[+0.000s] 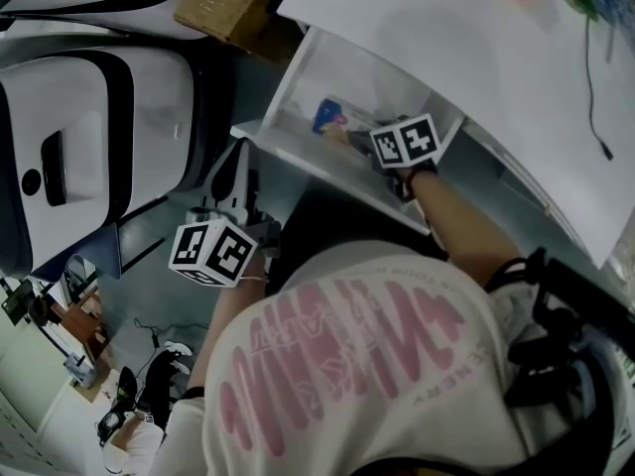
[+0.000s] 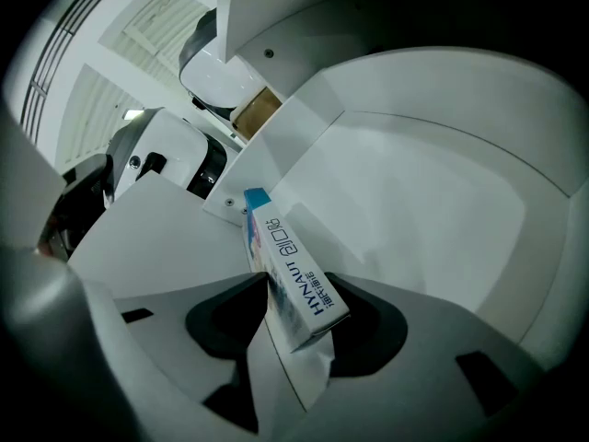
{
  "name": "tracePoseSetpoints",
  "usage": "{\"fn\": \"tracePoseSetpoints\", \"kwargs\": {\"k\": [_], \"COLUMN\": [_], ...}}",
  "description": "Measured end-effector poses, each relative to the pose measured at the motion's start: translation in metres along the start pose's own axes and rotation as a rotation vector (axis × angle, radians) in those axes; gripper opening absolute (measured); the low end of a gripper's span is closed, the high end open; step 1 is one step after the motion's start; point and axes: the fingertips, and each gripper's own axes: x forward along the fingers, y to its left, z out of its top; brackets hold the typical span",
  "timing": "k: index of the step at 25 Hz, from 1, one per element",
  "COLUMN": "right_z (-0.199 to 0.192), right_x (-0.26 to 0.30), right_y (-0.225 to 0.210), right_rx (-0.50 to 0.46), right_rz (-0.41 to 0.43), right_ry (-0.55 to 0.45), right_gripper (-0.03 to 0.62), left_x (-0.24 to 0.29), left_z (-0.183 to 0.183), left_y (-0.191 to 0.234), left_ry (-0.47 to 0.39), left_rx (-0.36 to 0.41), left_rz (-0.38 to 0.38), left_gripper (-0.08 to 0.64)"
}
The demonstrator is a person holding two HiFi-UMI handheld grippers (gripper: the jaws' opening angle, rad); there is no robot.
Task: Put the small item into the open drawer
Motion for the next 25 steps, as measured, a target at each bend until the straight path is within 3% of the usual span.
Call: {"fn": "tracePoseSetpoints", "kwargs": {"k": [10, 25], "right_z": [0.001, 0.002], "right_x": [0.003, 0.003], "right_y": [-0.013, -0.012], "right_rx": [-0.010, -0.006], "right_rz": [-0.031, -0.079], "right_ry": [0.019, 0.028], "right_gripper": [0.245, 0.259], "left_x": [0.010, 0.006], "left_z": [-0.003, -0.010], "left_y": [0.000, -0.005], "left_ry": [0.014, 0.030], "left_rx": [0.000, 0.002], "left_rz": [-0.010, -0.026], "left_gripper": [0.028, 0.029]}}
